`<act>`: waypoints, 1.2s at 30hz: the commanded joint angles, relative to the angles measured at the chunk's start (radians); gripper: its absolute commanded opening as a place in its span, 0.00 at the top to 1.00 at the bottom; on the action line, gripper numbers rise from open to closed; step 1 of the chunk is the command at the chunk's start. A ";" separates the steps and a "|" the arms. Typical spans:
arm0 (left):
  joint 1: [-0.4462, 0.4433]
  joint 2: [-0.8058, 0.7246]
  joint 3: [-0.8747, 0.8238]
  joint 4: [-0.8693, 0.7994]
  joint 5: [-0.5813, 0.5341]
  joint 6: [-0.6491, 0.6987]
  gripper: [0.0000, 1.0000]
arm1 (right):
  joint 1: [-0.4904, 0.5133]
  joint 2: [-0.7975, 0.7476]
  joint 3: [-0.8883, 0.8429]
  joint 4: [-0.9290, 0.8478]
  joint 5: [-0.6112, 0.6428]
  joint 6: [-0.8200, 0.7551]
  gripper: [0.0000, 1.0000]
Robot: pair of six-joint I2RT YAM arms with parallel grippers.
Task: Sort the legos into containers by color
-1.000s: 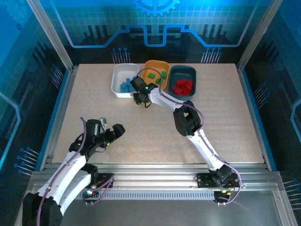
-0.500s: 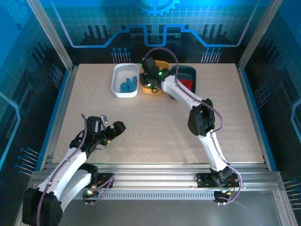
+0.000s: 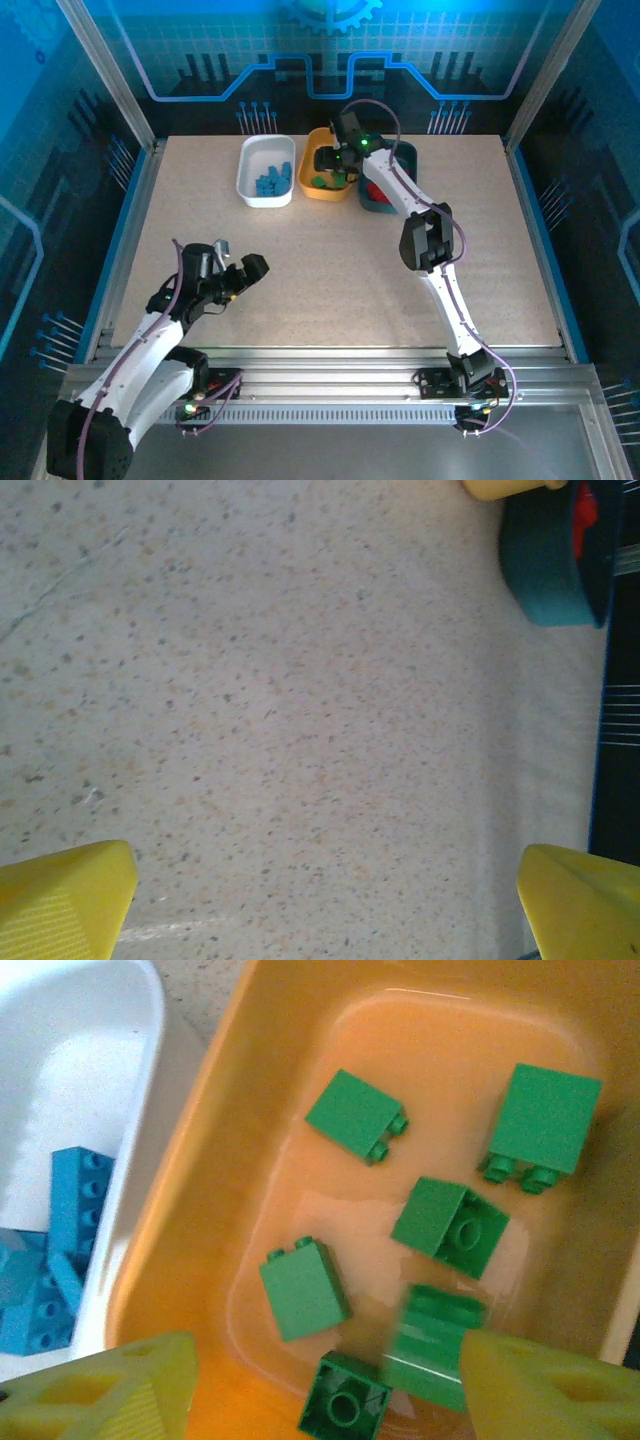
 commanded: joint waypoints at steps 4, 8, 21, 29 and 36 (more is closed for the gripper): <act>0.011 -0.038 0.124 -0.057 0.008 0.054 0.01 | 0.047 -0.422 -0.404 0.180 0.014 -0.028 0.25; 0.003 -0.080 0.204 -0.113 -0.080 0.085 0.01 | 0.125 -0.862 -0.965 0.489 0.048 -0.065 0.08; -0.015 -0.147 0.046 0.137 -0.360 0.024 0.01 | 0.340 -1.775 -1.837 0.525 0.689 -0.153 0.00; -0.018 -0.112 -0.122 0.463 -0.452 0.307 0.01 | 0.238 -2.194 -2.174 0.743 0.515 -0.343 0.00; -0.013 0.039 -0.259 0.905 -0.610 0.668 0.01 | 0.063 -2.250 -2.415 0.954 0.388 -0.663 0.00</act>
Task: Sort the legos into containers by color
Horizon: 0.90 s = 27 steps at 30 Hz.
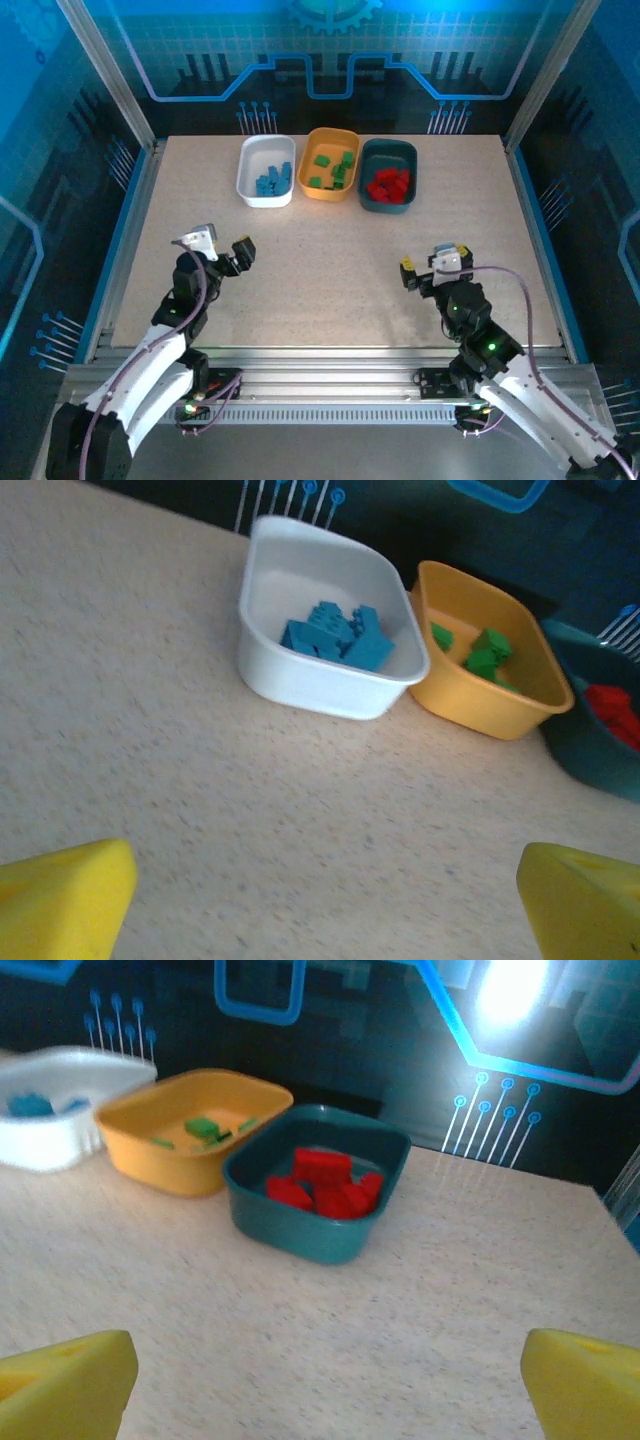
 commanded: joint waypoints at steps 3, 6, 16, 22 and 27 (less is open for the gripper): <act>0.033 0.191 -0.045 0.355 -0.132 0.258 0.01 | -0.213 -0.070 -0.153 0.214 -0.193 -0.113 0.00; 0.065 0.413 -0.079 0.606 -0.120 0.221 0.01 | -0.365 -0.069 -0.188 0.259 -0.305 -0.028 0.00; 0.109 0.543 0.013 0.614 -0.022 0.309 0.01 | -0.558 0.389 -0.124 0.566 -0.527 0.051 0.00; 0.125 0.799 -0.022 0.950 -0.015 0.325 0.01 | -0.559 0.805 0.008 0.769 -0.632 0.038 0.00; 0.165 0.791 0.036 0.823 0.001 0.280 0.01 | -0.580 0.926 0.114 0.723 -0.648 0.034 0.00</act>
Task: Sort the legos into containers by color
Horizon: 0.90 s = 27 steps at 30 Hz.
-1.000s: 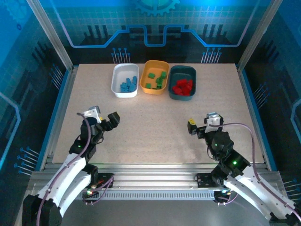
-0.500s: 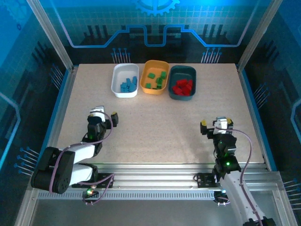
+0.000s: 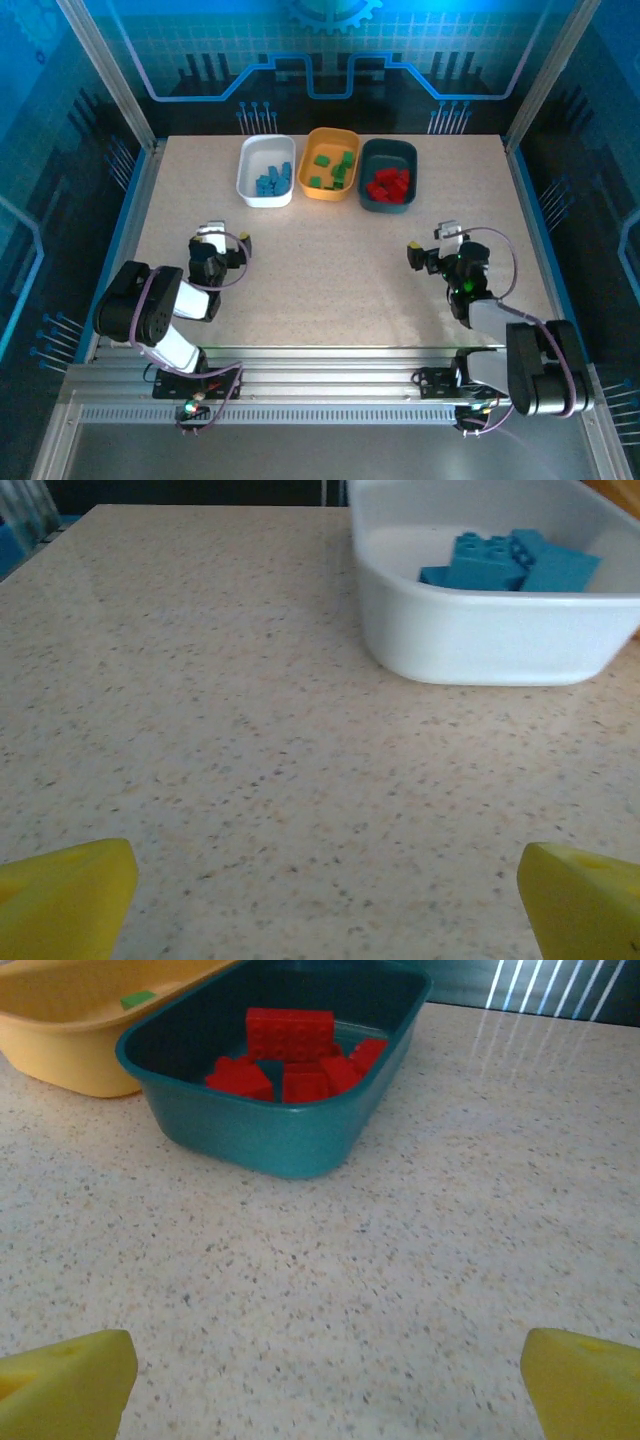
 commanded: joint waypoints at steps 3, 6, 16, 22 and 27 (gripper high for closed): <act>0.037 -0.036 0.156 -0.200 0.098 -0.017 0.01 | -0.030 0.135 0.058 0.179 -0.065 0.025 0.00; 0.062 -0.039 0.149 -0.190 0.138 -0.037 0.01 | -0.033 0.300 0.089 0.311 -0.072 0.033 0.00; 0.064 -0.039 0.149 -0.187 0.144 -0.033 0.01 | 0.020 0.280 0.194 0.056 0.062 0.012 0.00; 0.063 -0.039 0.149 -0.188 0.143 -0.033 0.01 | 0.025 0.281 0.192 0.062 0.068 0.011 0.00; 0.063 -0.039 0.151 -0.189 0.144 -0.032 0.01 | 0.025 0.281 0.192 0.063 0.069 0.010 0.00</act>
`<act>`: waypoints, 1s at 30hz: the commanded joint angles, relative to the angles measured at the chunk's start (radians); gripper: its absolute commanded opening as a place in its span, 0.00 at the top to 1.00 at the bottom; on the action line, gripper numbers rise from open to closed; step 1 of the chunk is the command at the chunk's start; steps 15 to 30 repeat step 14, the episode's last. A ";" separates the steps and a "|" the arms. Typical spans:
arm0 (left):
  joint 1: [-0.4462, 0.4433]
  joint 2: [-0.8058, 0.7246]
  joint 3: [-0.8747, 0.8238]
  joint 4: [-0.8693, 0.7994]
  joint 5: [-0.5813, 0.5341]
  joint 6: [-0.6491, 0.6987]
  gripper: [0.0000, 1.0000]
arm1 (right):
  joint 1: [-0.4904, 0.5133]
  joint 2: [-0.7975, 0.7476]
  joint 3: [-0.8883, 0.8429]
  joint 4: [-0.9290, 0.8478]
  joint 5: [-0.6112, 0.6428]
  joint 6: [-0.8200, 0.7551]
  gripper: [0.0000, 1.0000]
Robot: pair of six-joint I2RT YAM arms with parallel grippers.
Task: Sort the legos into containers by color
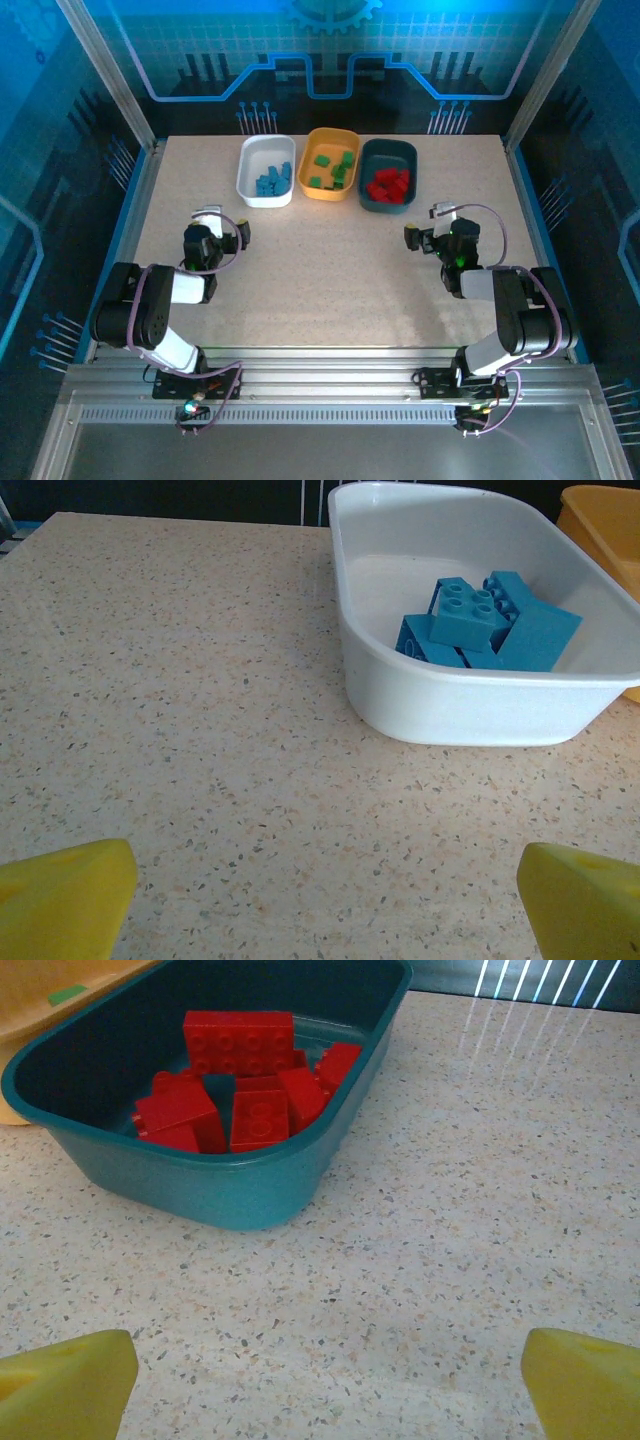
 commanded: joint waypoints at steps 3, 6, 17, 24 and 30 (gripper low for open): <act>-0.003 -0.010 0.017 -0.016 0.023 0.008 0.01 | 0.015 -0.009 0.011 -0.003 0.012 -0.005 0.00; -0.003 -0.011 0.019 -0.022 0.030 0.007 0.01 | 0.015 -0.009 0.011 -0.003 0.012 -0.005 0.00; 0.000 -0.011 0.013 -0.010 0.033 0.006 0.01 | 0.015 -0.009 0.010 -0.003 0.013 -0.004 0.00; 0.000 -0.011 0.013 -0.010 0.033 0.006 0.01 | 0.015 -0.009 0.010 -0.003 0.013 -0.004 0.00; 0.000 -0.011 0.013 -0.010 0.033 0.006 0.01 | 0.015 -0.009 0.010 -0.003 0.013 -0.004 0.00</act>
